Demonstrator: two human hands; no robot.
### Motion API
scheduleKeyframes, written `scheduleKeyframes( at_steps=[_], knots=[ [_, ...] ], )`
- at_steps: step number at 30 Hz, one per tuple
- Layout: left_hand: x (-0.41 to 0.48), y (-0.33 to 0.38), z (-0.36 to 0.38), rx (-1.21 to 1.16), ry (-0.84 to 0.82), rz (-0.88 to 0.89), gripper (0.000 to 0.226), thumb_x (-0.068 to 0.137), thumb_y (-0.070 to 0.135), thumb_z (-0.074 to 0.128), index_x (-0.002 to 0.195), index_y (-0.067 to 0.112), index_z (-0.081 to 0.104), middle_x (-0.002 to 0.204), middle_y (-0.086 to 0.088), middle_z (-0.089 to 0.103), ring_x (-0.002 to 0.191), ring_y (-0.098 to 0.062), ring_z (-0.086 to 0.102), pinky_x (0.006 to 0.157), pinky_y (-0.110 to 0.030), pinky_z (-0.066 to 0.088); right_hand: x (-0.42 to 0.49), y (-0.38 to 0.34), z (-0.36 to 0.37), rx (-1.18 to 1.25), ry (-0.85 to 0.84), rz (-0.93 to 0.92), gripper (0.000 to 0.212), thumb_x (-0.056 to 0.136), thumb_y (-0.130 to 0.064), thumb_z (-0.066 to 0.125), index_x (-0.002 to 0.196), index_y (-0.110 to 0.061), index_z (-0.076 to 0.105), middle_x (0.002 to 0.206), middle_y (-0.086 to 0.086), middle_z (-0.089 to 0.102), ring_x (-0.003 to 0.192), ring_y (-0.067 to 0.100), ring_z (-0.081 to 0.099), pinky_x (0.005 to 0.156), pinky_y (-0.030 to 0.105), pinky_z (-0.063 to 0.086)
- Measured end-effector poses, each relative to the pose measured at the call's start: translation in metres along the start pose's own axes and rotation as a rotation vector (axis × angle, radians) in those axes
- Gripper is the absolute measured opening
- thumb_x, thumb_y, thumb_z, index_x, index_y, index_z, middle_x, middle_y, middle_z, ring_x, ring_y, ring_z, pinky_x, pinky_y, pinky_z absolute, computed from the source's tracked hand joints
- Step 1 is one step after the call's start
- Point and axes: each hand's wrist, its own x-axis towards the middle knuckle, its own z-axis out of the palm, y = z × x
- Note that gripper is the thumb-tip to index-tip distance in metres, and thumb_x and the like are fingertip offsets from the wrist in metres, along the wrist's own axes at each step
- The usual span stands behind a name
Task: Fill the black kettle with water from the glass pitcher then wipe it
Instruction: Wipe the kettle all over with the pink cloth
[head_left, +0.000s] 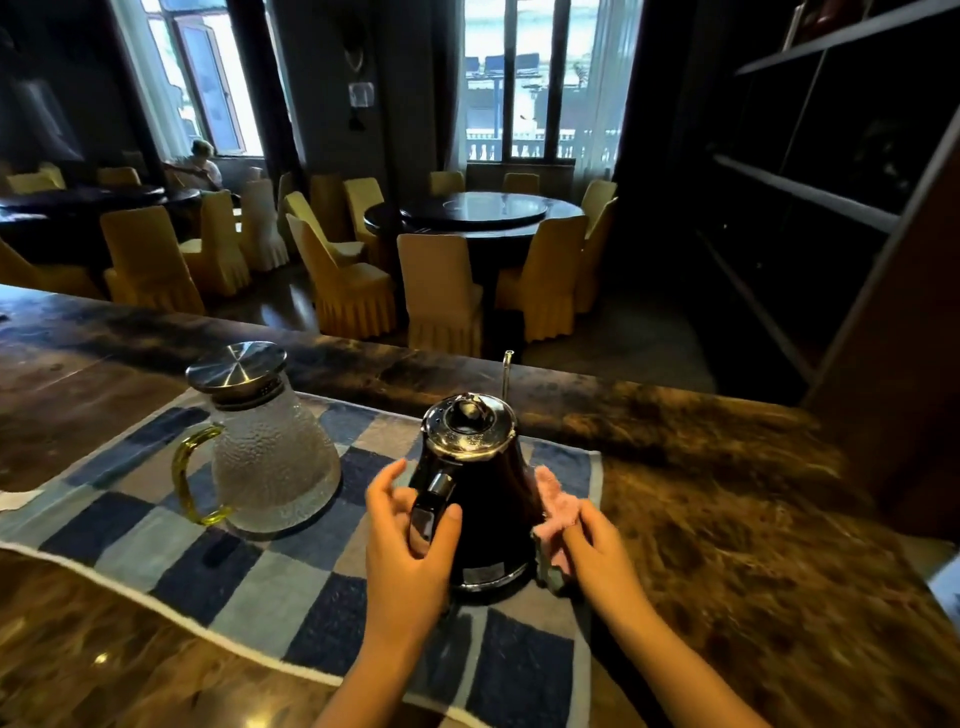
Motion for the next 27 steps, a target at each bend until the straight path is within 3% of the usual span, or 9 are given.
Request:
scheduleKeyframes(
  at_steps=[2,4,7,10,14,17,20,23,27],
  knots=[
    [0.001,0.008,-0.001,0.127,0.114,0.181,0.046,0.079,0.024,0.063,0.119,0.031,0.040,0.104,0.001,0.044,0.087,0.001,0.049,0.078,-0.009,0.042,-0.006,-0.009,-0.015,0.230,-0.088,0.178,0.023,0.095,-0.014,0.050,0.101,-0.005,0.070,0.082,0.007,0.073,0.069,0.011,0.068,0.056,0.019,0.051],
    [0.005,0.020,0.001,0.231,0.135,0.451,0.039,0.078,0.024,0.056,0.115,0.019,0.045,0.111,-0.001,0.042,0.103,-0.014,0.045,0.091,-0.021,0.040,-0.012,-0.020,-0.032,0.504,-0.204,0.332,0.028,0.089,-0.024,0.052,0.101,-0.014,0.075,0.102,0.008,0.075,0.087,0.018,0.072,0.065,0.029,0.058],
    [0.010,0.049,0.017,0.196,-0.078,0.666,0.019,0.082,0.018,0.052,0.101,0.017,0.054,0.107,0.004,0.050,0.102,-0.012,0.051,0.090,-0.023,0.042,-0.018,-0.035,-0.058,0.770,-0.319,0.415,0.053,0.088,-0.039,0.043,0.123,-0.004,0.062,0.129,0.017,0.061,0.119,0.035,0.058,0.102,0.051,0.045],
    [0.010,0.073,0.045,0.157,-0.366,0.614,0.017,0.086,0.024,0.054,0.103,0.025,0.058,0.119,0.010,0.048,0.115,-0.004,0.048,0.096,-0.012,0.037,-0.024,-0.050,-0.081,0.873,-0.457,0.440,0.078,0.085,-0.066,0.043,0.132,-0.005,0.054,0.137,0.024,0.052,0.129,0.040,0.047,0.113,0.054,0.028],
    [0.021,0.078,0.082,0.288,-0.761,0.274,0.057,0.083,0.052,0.057,0.133,0.029,0.042,0.145,0.012,0.034,0.132,0.000,0.034,0.102,-0.010,0.031,-0.032,-0.072,-0.111,0.754,-0.632,0.320,0.056,0.078,-0.034,0.070,0.125,-0.005,0.061,0.121,0.021,0.065,0.112,0.031,0.063,0.092,0.042,0.051],
    [0.038,0.077,0.099,0.281,-1.011,-0.016,0.036,0.081,0.049,0.064,0.110,0.027,0.061,0.110,0.007,0.065,0.099,-0.003,0.061,0.086,-0.025,0.052,-0.035,-0.085,-0.130,0.494,-0.640,0.228,0.038,0.081,-0.024,0.061,0.117,-0.013,0.068,0.116,0.013,0.069,0.107,0.024,0.065,0.087,0.033,0.052],
    [0.043,0.072,0.110,0.304,-1.069,0.066,0.020,0.078,0.044,0.069,0.069,0.027,0.063,0.063,0.015,0.060,0.059,0.004,0.056,0.059,-0.021,0.046,-0.034,-0.085,-0.148,0.198,-0.518,0.192,0.026,0.087,-0.017,0.052,0.100,-0.010,0.074,0.098,0.007,0.072,0.087,0.017,0.065,0.077,0.026,0.051],
    [0.046,0.069,0.119,0.294,-1.041,0.160,0.023,0.079,0.037,0.070,0.067,0.020,0.060,0.062,0.008,0.056,0.058,-0.003,0.051,0.060,-0.026,0.043,-0.033,-0.080,-0.168,-0.120,-0.486,0.119,0.030,0.099,-0.020,0.043,0.091,-0.007,0.068,0.078,0.003,0.063,0.070,0.012,0.056,0.065,0.023,0.044],
    [0.051,0.069,0.125,0.200,-1.066,0.156,0.018,0.085,0.029,0.066,0.072,0.018,0.061,0.066,0.007,0.059,0.062,-0.004,0.055,0.062,-0.023,0.046,-0.031,-0.070,-0.190,-0.150,-0.394,0.018,0.027,0.088,-0.038,0.053,0.091,-0.016,0.067,0.088,0.002,0.067,0.081,0.015,0.063,0.073,0.032,0.051]
  ],
)
